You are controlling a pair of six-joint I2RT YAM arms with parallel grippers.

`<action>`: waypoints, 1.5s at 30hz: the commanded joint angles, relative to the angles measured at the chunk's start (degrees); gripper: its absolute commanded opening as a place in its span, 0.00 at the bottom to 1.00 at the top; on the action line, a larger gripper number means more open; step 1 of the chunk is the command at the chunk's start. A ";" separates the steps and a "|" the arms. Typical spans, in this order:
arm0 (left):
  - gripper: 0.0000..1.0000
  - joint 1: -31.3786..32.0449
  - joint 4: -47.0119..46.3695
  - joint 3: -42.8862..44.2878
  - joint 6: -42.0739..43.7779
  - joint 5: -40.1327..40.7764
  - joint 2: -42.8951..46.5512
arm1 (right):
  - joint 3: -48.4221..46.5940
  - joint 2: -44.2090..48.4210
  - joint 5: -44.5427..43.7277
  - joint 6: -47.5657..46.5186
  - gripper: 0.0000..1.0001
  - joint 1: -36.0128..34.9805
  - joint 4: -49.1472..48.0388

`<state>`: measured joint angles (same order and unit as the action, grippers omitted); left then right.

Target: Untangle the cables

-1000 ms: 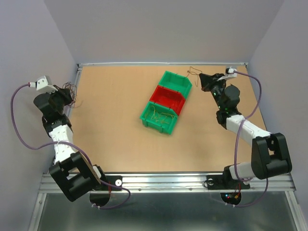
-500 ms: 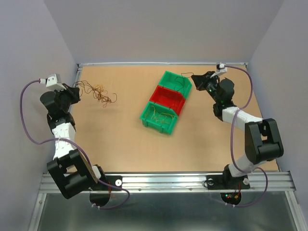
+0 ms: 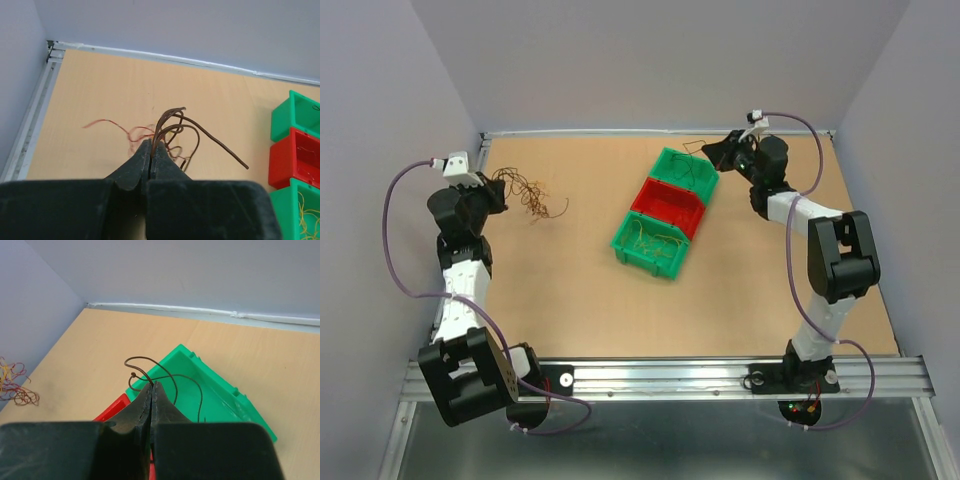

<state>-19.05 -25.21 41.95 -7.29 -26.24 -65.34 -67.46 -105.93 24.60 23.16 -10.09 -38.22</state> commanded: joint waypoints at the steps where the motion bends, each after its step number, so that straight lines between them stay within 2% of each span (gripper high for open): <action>1: 0.00 0.85 -3.79 -0.47 2.28 1.01 1.89 | -6.79 -0.94 1.85 -1.80 0.01 0.51 2.08; 6: 0.00 1.91 -3.79 -0.91 3.24 1.63 3.28 | -8.74 -5.41 2.21 -1.97 0.01 0.25 5.25; 11: 0.00 3.31 -4.84 -2.57 3.95 3.21 6.10 | -11.46 -8.94 -5.16 -7.94 0.01 -1.77 14.56; 16: 0.00 4.72 -5.20 -3.37 4.74 4.18 7.59 | -14.54 -13.07 -8.43 -12.34 0.00 -1.87 22.38; 22: 0.00 6.57 -5.46 -3.99 6.32 3.48 8.04 | -15.16 -14.04 -7.99 -15.51 0.01 -1.87 24.59; 24: 0.00 7.00 -5.37 -4.07 7.02 0.67 8.04 | -14.89 -12.73 -8.16 -15.51 0.10 -1.87 24.59; 25: 0.00 7.36 -5.29 -4.16 7.03 0.32 8.04 | -14.11 -12.03 -8.34 -15.42 0.20 -1.78 24.68; 27: 0.00 7.71 -5.20 -4.16 8.50 0.40 8.39 | -12.79 -9.65 -8.69 -15.51 0.33 -1.87 24.42; 30: 0.00 7.89 -5.11 -4.51 9.13 0.31 9.09 | -9.72 -7.02 -8.87 -15.25 0.41 -1.87 23.37; 32: 0.00 7.97 -5.20 -4.60 9.92 -1.70 9.27 | -5.60 -3.77 -8.69 -14.46 0.50 -1.87 19.43; 35: 0.00 8.06 -5.11 -5.30 12.20 -8.79 10.06 | -0.59 0.62 -7.47 -14.02 0.59 -1.87 14.94; 37: 0.00 8.06 -4.94 -5.57 12.74 -11.45 11.02 | 1.10 3.17 -3.36 -14.02 0.64 -1.95 12.83; 40: 0.00 8.15 -4.76 -6.27 14.14 -13.74 12.43 | 4.70 5.20 5.25 -14.90 0.66 -1.87 9.58; 41: 0.00 8.15 -4.85 -6.53 14.23 -15.14 12.78 | 5.93 6.34 11.29 -14.90 0.67 -2.04 5.74; 42: 0.00 8.15 -4.85 -6.53 14.41 -15.51 13.04 | 6.98 6.96 13.70 -14.90 0.67 -2.65 3.70; 45: 0.00 8.32 -4.76 -6.88 14.58 -16.56 14.10 | 10.50 9.24 16.53 -16.29 0.67 -5.54 -1.68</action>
<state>-11.20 -26.79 35.53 5.61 -38.50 -53.47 -60.10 -100.14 31.64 8.75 -12.29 -29.41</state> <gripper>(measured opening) 0.045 0.670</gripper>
